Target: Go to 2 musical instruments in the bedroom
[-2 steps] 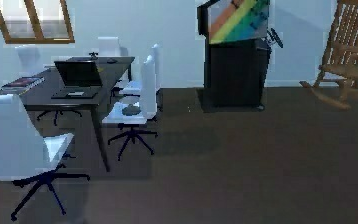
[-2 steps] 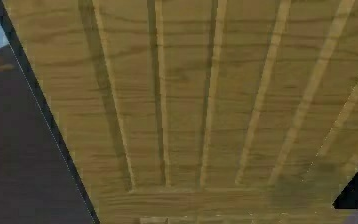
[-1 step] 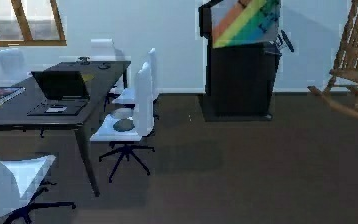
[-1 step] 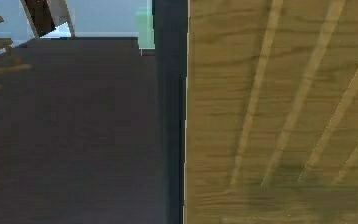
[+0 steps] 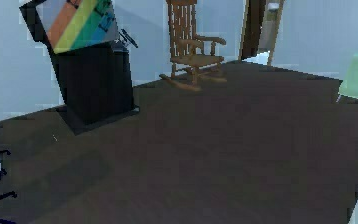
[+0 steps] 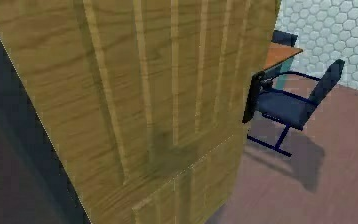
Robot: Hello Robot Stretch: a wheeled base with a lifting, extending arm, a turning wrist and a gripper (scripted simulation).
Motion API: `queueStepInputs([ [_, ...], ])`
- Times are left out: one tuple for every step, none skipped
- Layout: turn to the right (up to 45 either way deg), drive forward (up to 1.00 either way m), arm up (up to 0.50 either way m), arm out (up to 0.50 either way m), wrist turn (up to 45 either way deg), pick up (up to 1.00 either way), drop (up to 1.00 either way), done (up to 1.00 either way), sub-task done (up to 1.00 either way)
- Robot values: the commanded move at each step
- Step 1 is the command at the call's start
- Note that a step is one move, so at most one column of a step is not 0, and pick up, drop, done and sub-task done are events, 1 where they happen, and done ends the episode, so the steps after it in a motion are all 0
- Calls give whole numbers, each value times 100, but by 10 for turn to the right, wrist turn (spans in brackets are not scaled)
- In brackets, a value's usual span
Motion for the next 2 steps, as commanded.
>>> queueStepInputs([
  [0,45,0,0,0,0,0,0,0],
  [210,0,0,0,0,0,0,0,0],
])
